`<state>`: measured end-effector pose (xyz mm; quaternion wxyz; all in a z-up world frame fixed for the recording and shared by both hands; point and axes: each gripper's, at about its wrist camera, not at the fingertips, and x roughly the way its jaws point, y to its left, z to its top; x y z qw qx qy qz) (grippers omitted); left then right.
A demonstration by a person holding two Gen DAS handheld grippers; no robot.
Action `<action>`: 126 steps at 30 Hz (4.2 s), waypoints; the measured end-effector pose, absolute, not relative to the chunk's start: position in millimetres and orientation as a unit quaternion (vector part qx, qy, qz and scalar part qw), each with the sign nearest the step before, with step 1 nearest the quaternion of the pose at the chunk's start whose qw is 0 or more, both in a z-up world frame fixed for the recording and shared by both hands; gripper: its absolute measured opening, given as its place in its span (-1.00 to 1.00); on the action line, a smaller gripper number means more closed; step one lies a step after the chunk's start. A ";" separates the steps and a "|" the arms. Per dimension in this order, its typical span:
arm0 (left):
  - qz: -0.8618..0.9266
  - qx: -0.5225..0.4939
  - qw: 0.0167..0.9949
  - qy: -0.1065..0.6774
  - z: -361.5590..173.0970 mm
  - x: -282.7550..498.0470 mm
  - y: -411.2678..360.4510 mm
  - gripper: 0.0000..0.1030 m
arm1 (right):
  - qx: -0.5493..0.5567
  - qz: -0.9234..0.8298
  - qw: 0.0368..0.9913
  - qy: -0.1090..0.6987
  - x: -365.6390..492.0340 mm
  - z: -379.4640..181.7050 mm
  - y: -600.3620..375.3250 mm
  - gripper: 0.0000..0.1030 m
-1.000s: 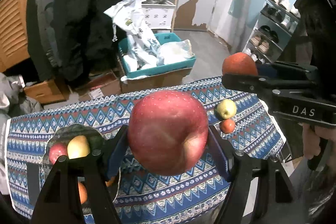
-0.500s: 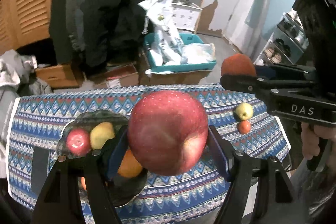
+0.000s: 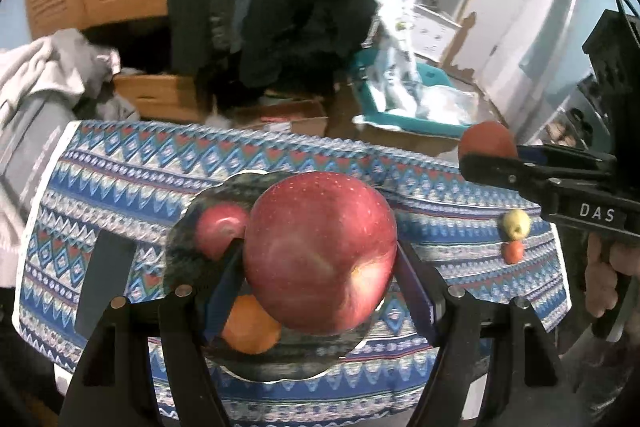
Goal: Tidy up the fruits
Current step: 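Open the left tool to drop the apple into the bowl while the right tool releases the orange, then move both empty tools toward the remaining pear and tangerine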
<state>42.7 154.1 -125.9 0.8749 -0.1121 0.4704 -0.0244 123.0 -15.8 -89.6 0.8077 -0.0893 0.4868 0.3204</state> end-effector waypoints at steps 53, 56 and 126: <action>0.070 -0.128 0.804 0.576 -225.5 49.5 214.6 0.50 | -0.134 0.317 0.728 0.593 135.4 -220.2 54.9 0.05; 0.066 -0.126 0.806 0.574 -221.7 49.1 210.4 0.50 | -0.130 0.320 0.733 0.587 134.1 -211.7 53.2 0.07; -0.079 0.037 0.856 0.510 -120.4 76.9 -37.6 0.57 | -0.077 0.164 0.851 0.493 115.8 -119.3 -246.5 0.51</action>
